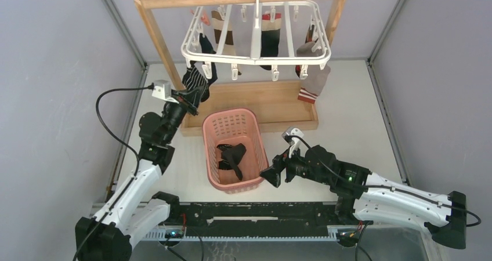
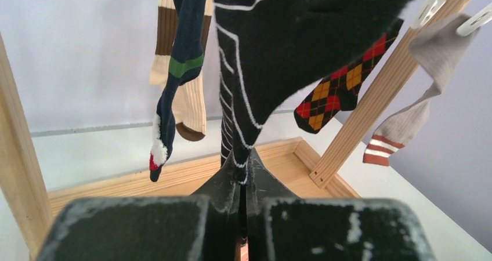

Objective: Remove the socks clipped to the hanger
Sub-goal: Remove the sock from the hanger.

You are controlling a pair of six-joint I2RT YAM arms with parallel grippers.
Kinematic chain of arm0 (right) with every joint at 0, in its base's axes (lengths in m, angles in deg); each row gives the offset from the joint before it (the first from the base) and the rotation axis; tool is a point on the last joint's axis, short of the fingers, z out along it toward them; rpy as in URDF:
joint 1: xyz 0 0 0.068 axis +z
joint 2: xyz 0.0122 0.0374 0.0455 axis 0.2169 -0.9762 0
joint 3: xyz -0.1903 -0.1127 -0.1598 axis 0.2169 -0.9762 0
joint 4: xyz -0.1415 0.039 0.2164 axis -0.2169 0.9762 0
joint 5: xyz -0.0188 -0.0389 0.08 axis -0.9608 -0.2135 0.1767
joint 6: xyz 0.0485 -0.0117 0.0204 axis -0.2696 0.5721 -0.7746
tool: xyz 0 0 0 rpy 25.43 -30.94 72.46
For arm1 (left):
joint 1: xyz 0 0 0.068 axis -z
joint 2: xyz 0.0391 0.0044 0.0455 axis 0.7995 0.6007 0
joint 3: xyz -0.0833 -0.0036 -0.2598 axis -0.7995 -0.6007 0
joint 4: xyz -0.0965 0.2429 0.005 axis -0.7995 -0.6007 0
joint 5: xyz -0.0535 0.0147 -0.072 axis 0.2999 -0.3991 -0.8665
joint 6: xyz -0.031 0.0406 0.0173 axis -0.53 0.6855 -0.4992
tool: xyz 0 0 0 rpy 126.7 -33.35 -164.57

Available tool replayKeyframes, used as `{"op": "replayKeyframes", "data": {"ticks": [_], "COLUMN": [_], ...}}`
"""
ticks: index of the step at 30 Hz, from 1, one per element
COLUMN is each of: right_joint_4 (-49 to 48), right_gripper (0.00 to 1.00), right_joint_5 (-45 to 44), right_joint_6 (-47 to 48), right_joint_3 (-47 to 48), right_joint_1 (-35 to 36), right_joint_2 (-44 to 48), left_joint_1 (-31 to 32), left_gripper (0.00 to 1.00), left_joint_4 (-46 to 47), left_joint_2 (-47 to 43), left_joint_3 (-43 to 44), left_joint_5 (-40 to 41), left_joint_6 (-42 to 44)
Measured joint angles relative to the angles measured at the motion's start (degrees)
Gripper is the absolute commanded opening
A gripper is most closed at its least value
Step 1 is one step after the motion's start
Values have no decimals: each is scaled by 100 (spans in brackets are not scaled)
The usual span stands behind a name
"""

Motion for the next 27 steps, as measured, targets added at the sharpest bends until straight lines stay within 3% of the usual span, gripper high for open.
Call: {"op": "replayKeyframes", "data": {"ticks": [12,27], "right_joint_4": [-87,-22], "right_gripper": [83,83], "right_joint_5": [44,-42], "right_joint_6": [-92,-105], "right_joint_3": [0,0], "right_joint_1": [0,31], "right_joint_2": [-68,219], "left_joint_1": [42,649], "left_gripper": [0,0], "left_joint_4": [-503,-1346], "left_joint_2": [-522,-1027], "left_joint_3": [0,238], "left_joint_5": [129,492], "left_joint_6": [-35,83]}}
